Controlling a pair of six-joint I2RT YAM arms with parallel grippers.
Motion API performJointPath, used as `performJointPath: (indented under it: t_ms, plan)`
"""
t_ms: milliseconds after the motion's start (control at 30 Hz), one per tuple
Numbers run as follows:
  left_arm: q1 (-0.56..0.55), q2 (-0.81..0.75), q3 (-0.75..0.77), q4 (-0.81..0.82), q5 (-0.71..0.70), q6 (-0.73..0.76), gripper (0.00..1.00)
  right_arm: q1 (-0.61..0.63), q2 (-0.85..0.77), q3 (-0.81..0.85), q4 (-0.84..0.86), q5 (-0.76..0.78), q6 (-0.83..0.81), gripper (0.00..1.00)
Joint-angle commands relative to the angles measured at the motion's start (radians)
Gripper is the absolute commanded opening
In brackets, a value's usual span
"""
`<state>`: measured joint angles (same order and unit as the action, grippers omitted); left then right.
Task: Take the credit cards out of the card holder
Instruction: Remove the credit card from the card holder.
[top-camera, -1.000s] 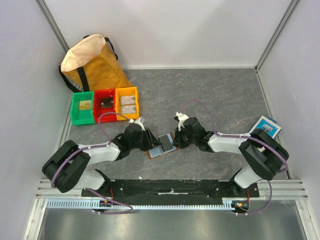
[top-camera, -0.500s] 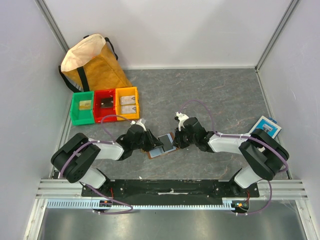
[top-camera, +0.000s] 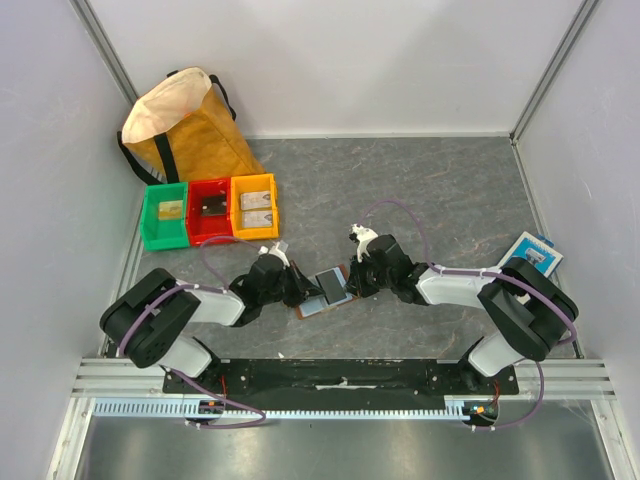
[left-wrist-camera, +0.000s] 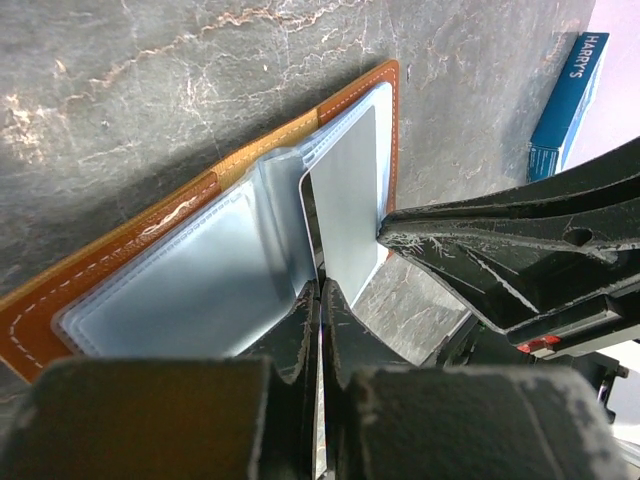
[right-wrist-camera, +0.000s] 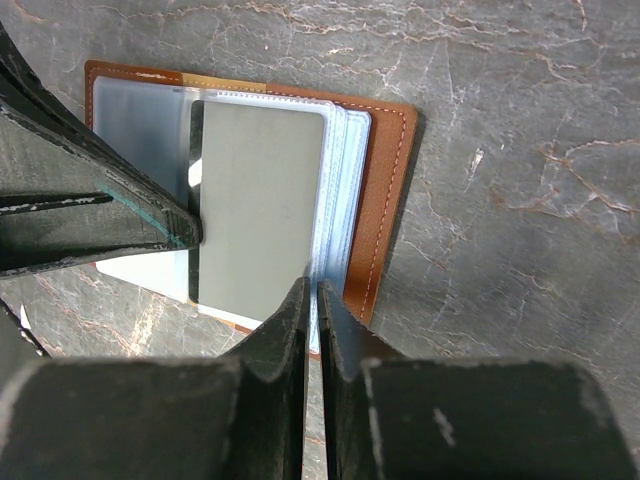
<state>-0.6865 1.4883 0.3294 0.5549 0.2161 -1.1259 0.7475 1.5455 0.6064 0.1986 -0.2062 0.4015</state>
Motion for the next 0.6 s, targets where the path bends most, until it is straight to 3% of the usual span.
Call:
performJointPath:
  t_ms: [0, 567]
  plan:
    - [-0.005, -0.042, -0.015, 0.016, 0.006, -0.022, 0.02, -0.008, -0.015, -0.023, -0.031, -0.002, 0.002, 0.12]
    - [-0.005, -0.053, 0.023, -0.113, 0.031, 0.052, 0.02, -0.013, -0.079, 0.032, -0.047, -0.038, -0.001, 0.13]
